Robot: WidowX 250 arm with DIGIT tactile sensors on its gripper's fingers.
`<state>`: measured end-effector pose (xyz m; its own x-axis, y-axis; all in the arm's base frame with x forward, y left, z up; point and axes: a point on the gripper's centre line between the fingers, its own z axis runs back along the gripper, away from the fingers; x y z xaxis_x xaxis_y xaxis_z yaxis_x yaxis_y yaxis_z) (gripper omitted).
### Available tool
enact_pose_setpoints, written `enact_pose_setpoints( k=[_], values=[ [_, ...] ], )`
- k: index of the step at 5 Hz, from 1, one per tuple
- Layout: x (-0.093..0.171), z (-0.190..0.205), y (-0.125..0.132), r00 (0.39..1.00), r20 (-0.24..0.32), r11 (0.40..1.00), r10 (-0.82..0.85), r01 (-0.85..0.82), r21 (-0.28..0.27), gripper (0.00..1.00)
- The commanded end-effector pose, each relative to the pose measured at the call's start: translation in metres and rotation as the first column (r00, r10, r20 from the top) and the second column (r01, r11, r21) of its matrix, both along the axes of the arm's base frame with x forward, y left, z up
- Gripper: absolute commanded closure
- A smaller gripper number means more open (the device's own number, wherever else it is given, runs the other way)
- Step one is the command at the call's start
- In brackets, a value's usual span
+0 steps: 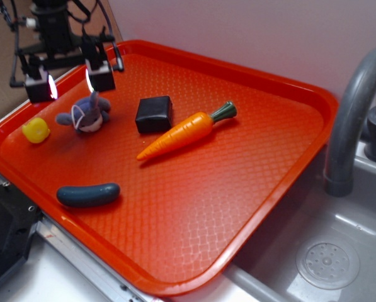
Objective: Grab the gray animal.
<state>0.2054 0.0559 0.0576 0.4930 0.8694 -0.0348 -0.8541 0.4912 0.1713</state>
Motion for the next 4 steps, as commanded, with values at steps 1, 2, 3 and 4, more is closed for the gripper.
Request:
enact_pose_setpoints(
  k=[1,2,3,4],
  values=[
    [-0.003,-0.029,0.005,0.998,0.049,0.998,-0.049,0.051,-0.030,0.00],
    [-0.002,-0.033,0.005,0.997,0.050,0.996,-0.062,0.065,-0.067,0.00],
    [-0.002,-0.033,0.002,0.994,0.073,0.996,-0.082,0.085,-0.037,1.00],
    [-0.001,-0.022,0.000,0.977,0.111,0.982,-0.184,0.188,-0.030,1.00]
  ],
)
